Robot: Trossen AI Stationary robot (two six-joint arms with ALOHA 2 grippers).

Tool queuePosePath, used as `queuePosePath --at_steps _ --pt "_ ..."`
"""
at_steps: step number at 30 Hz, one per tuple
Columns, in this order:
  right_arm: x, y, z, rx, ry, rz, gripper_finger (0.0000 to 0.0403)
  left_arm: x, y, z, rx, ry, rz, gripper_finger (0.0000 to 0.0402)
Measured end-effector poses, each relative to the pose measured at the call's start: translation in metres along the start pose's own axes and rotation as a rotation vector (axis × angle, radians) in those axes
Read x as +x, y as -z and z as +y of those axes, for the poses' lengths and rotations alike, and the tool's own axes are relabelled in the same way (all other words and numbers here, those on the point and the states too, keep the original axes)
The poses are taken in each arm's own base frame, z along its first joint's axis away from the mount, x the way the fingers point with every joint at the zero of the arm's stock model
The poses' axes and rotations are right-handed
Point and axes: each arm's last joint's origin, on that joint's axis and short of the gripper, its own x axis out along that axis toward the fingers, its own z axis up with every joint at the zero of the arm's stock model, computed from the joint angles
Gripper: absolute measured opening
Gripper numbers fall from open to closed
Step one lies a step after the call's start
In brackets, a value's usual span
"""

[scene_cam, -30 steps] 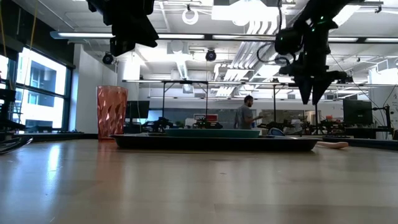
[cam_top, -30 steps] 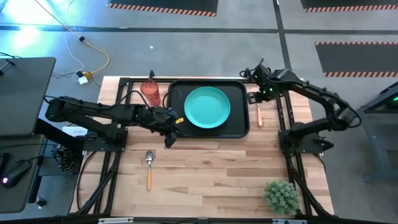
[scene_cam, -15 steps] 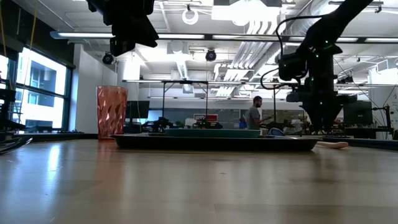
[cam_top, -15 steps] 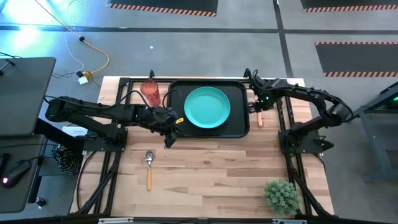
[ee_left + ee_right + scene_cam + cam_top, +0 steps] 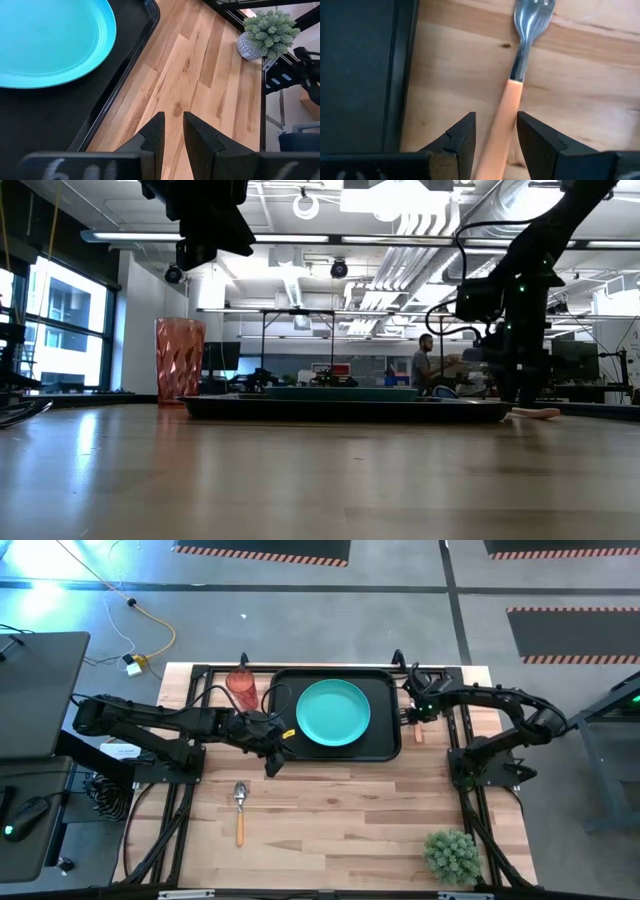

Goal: Pick and place plate/cup/fork/spoon on tray
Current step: Put the orange fork on the black serving tray to the right of the blue plate

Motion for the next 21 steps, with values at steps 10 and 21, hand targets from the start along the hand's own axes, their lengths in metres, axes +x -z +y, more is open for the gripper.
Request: queuePosePath --at_steps 10,21 --pt "0.0066 0.0031 -0.0084 0.027 0.011 -0.004 0.0092 0.0000 -0.0001 0.0001 -0.005 -0.003 -0.002 0.0060" --pt "0.0033 0.0019 -0.0072 0.072 -0.007 0.021 0.0032 0.0000 -0.0001 0.0001 -0.005 -0.003 -0.002 0.0060"
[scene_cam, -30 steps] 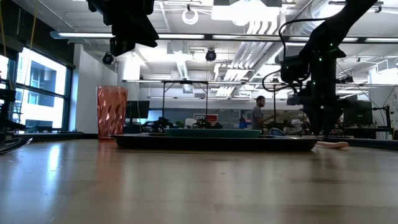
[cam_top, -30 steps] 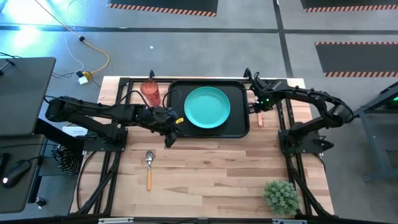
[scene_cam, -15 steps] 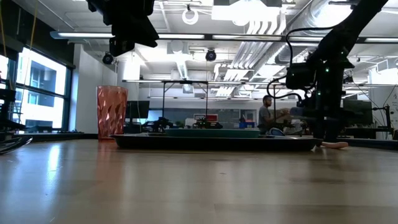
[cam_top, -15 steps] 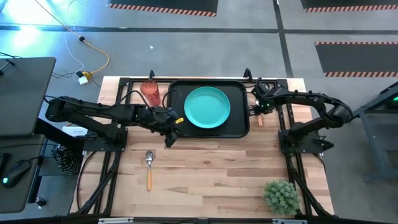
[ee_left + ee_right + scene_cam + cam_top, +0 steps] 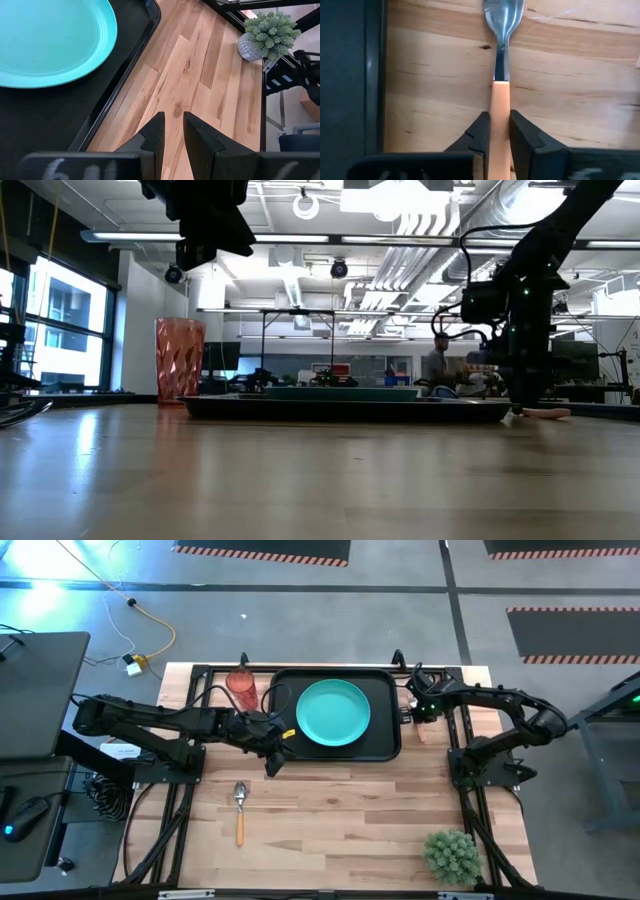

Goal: Pick and place plate/cup/fork/spoon on tray
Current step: Put the orange fork on the black serving tray to the right of the blue plate

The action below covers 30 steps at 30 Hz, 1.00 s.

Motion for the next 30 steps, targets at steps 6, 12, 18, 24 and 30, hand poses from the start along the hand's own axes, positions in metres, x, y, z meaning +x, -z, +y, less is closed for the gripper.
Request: queuePosePath --at_steps 6,12,18,24,30 --pt "-0.024 -0.005 0.006 0.032 -0.075 -0.042 0.0020 0.000 0.000 0.000 0.000 0.000 0.000 0.0060" --pt "-0.057 0.000 0.010 0.089 -0.168 -0.150 0.0020 0.000 0.000 0.000 -0.005 -0.004 -0.003 0.0060" --pt "-0.089 0.012 0.017 0.155 -0.275 -0.267 0.0020 0.000 -0.002 0.002 -0.028 -0.081 -0.057 0.0060" --pt "-0.112 0.023 0.031 0.224 -0.347 -0.366 0.0020 0.000 -0.003 0.004 -0.058 -0.142 -0.103 0.0060" --pt "-0.123 0.031 0.055 0.240 -0.442 -0.448 0.0020 -0.001 -0.004 0.005 -0.062 -0.174 -0.127 0.0060"
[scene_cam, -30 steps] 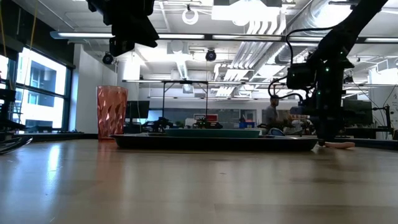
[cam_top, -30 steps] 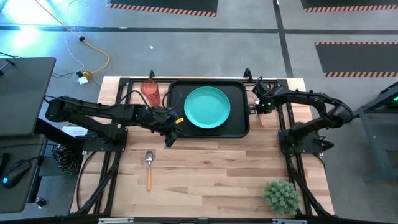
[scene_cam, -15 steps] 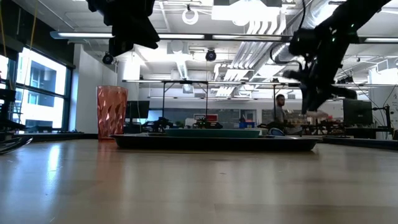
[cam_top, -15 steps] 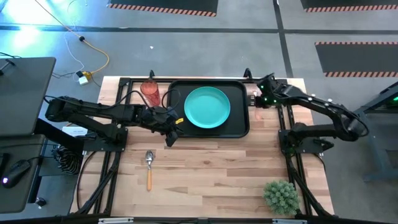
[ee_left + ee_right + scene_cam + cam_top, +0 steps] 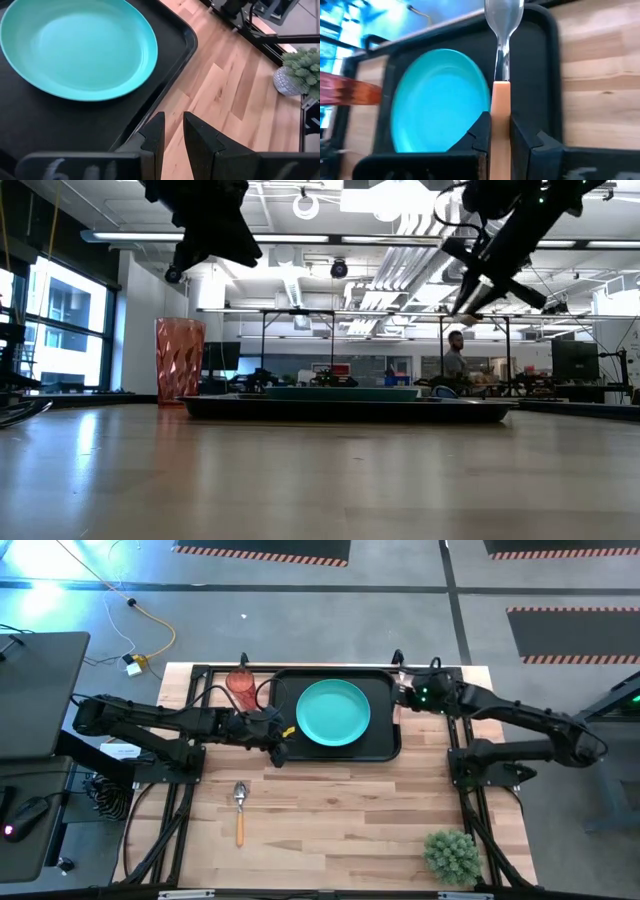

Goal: Pick and place plate/cup/fork/spoon on tray
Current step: Put the orange fork on the black serving tray to the right of the blue plate

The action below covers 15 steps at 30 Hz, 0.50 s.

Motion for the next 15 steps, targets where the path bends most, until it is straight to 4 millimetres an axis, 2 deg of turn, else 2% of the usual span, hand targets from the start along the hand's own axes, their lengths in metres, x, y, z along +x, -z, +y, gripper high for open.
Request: queuePosePath --at_steps 7,15 --pt "0.008 0.021 0.013 0.032 0.027 -0.010 0.0020 0.000 0.000 0.000 0.027 -0.006 -0.004 0.0060" --pt "0.038 0.045 0.022 0.008 0.101 0.073 0.0020 0.000 0.000 0.000 0.037 -0.006 -0.004 0.0060"
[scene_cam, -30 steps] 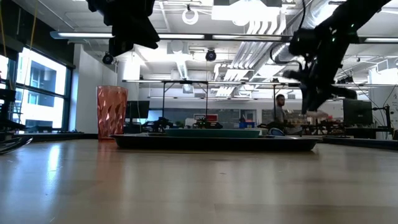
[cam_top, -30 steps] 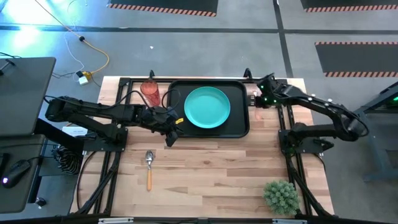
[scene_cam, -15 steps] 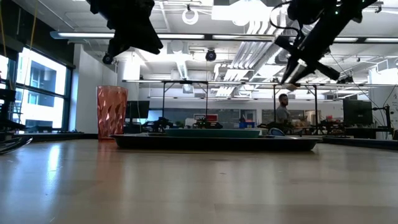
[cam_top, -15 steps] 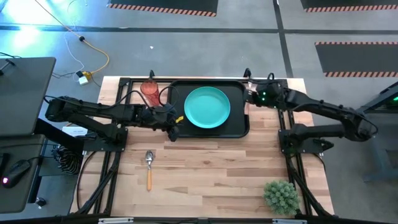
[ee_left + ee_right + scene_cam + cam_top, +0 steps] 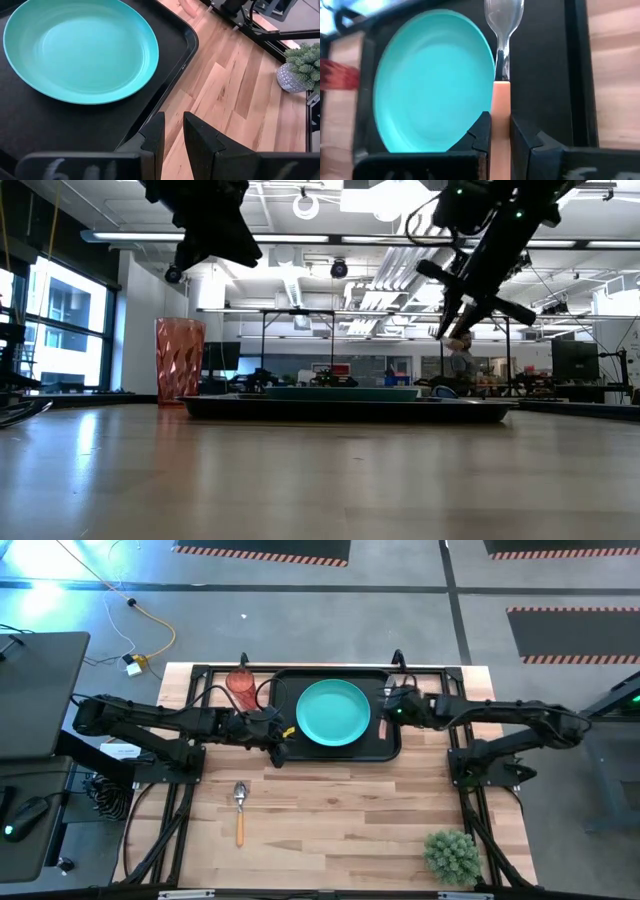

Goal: Pick and place plate/cup/fork/spoon on tray
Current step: Put the orange fork on the black serving tray to the right of the blue plate

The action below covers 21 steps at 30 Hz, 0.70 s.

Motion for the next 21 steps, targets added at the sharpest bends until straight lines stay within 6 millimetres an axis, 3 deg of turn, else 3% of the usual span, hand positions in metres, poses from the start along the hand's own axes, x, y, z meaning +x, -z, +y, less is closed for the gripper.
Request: queuePosePath --at_steps 14,21 --pt "0.026 -0.018 0.047 -0.209 0.271 0.107 0.0020 0.000 0.000 0.000 0.001 -0.003 0.004 0.0060" --pt "0.062 -0.011 0.043 -0.201 0.351 0.199 0.0020 0.000 0.001 0.000 0.001 -0.004 0.006 0.0060"
